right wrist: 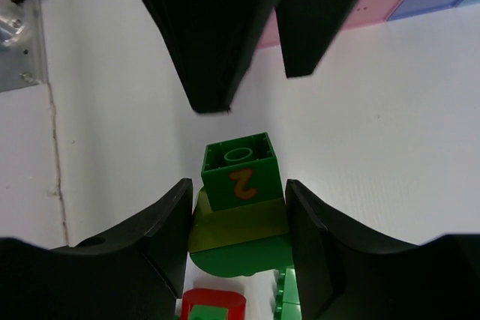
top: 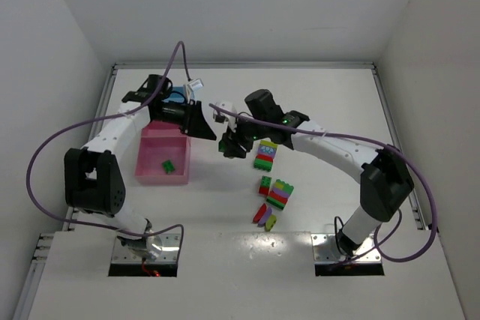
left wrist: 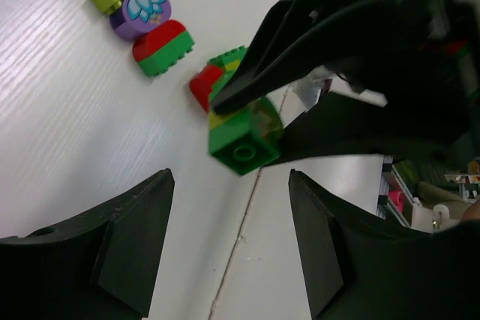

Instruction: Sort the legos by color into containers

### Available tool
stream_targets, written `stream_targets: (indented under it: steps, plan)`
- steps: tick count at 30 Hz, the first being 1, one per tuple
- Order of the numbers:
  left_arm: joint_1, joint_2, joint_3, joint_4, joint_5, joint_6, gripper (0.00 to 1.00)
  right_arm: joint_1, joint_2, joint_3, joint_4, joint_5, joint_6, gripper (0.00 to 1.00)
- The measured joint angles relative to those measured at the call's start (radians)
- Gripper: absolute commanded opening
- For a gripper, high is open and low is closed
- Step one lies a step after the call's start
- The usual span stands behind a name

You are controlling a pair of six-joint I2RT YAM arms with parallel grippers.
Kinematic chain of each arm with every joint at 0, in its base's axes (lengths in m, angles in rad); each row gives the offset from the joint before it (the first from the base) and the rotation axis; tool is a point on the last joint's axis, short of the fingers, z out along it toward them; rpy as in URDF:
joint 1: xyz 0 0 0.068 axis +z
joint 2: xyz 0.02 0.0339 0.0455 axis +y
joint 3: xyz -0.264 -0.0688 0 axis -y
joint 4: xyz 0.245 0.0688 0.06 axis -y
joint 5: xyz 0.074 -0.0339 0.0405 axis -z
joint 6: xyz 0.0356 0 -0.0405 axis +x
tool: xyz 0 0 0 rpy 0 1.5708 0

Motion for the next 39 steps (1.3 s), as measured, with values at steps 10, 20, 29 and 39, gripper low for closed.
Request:
stream_targets:
  steps: [10,20,29,39]
  plan:
    - [-0.069,0.001,0.023,0.100,-0.007,-0.121,0.69,0.063,0.024,0.006,0.039,0.195,0.016,0.00]
    - [-0.082,0.016,0.023,0.130,-0.055,-0.149,0.69,0.069,0.030,0.006,0.042,0.240,0.028,0.00]
    - [-0.097,0.061,0.023,0.138,-0.072,-0.151,0.67,0.077,0.029,0.028,0.039,0.240,0.029,0.00]
    - [-0.104,0.072,0.020,0.150,-0.063,-0.166,0.23,0.088,0.029,0.032,0.027,0.259,0.028,0.00]
